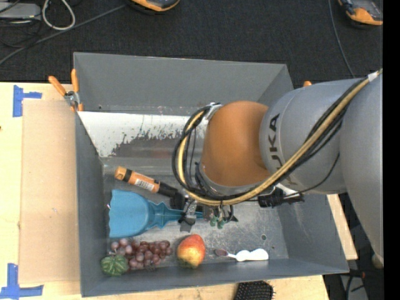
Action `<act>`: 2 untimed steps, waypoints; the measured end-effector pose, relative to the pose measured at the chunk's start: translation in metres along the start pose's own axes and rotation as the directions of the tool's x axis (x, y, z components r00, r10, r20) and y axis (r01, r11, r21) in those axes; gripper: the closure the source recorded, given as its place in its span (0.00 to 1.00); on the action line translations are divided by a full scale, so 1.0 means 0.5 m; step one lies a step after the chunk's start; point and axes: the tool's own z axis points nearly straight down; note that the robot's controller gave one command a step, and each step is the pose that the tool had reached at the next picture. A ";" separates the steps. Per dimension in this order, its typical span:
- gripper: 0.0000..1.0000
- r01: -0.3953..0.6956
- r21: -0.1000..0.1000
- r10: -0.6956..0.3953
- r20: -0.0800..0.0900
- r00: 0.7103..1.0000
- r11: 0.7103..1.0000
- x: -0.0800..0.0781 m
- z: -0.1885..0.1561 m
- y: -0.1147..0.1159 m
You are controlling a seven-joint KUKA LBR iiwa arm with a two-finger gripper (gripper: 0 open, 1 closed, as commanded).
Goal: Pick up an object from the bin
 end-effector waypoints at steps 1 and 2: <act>1.00 -0.014 0.002 0.014 -0.005 1.000 1.000 -0.013 -0.130 0.021; 1.00 -0.003 0.002 0.003 -0.003 1.000 1.000 0.002 -0.043 0.010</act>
Offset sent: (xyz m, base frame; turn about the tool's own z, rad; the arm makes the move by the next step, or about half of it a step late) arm -0.0080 0.0006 -0.0172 -0.0056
